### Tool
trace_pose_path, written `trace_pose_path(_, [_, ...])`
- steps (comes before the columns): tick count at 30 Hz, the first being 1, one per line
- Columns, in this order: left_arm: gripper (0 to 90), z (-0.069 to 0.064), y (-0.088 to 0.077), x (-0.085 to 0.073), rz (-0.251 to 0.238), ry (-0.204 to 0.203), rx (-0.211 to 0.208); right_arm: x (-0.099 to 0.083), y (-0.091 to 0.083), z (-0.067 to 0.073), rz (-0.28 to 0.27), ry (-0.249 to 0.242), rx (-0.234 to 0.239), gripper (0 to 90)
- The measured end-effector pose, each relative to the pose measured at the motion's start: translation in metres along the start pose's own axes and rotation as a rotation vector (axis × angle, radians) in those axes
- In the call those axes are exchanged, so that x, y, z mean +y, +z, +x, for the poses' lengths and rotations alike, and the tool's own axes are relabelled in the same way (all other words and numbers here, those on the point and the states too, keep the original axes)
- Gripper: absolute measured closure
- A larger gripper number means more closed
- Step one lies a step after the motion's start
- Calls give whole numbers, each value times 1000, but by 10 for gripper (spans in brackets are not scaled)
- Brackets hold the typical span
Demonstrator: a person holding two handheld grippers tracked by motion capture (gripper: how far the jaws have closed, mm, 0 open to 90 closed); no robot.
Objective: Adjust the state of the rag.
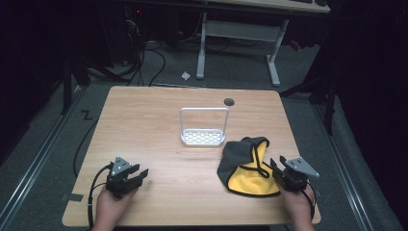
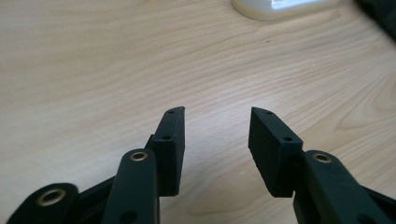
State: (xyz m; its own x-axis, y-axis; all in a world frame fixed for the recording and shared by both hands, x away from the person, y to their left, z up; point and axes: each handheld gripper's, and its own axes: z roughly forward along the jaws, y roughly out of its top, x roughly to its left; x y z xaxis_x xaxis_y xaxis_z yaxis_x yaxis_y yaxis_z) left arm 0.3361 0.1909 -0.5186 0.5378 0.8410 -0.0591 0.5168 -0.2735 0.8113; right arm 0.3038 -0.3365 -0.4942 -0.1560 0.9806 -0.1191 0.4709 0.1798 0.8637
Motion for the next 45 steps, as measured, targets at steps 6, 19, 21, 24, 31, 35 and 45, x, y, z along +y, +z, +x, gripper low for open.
trace_pose_path(6, [550,-2,3,3,-15,-41,-59,-10,2,-10,63,17,-7,600])
trace_pose_path(19, [466,-31,19,10,-5,-52,-172,-8,5,-14,72,42,18,671])
trace_pose_path(21, [464,-43,25,17,-4,-41,-208,-7,4,-15,71,51,28,686])
trace_pose_path(24, [466,-64,38,28,2,2,-232,-6,4,-17,75,65,33,690])
trace_pose_path(31, [482,-122,80,57,13,50,-350,-5,3,-20,60,63,60,714])
trace_pose_path(35, [537,-153,106,76,30,48,-416,-6,3,-19,63,58,78,728])
trace_pose_path(45, [758,-202,151,90,153,235,-341,-9,6,-19,77,49,89,727])
